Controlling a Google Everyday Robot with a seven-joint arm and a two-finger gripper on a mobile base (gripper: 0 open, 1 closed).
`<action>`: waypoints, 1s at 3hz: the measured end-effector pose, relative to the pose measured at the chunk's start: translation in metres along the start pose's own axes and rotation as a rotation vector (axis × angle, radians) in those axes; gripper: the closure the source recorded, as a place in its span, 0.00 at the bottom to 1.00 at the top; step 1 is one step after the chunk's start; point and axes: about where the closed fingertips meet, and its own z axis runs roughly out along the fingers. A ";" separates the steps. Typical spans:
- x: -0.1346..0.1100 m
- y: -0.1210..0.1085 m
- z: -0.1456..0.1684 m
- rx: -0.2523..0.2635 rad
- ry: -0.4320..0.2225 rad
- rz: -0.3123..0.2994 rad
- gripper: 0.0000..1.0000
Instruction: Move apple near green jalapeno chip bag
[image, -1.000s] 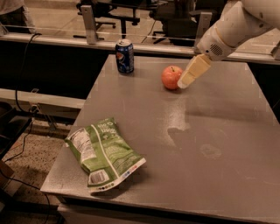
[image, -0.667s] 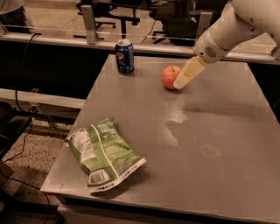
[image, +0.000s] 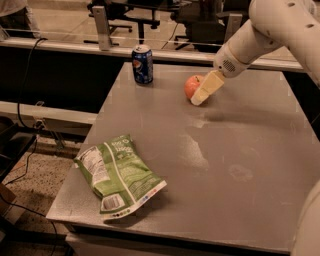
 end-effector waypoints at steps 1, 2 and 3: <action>-0.002 0.002 0.013 -0.019 0.009 -0.003 0.00; -0.005 0.004 0.021 -0.050 0.015 -0.011 0.17; -0.008 0.006 0.023 -0.074 0.014 -0.024 0.40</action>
Offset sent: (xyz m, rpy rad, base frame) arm 0.0083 0.0178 -0.0144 0.0036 0.0635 0.0559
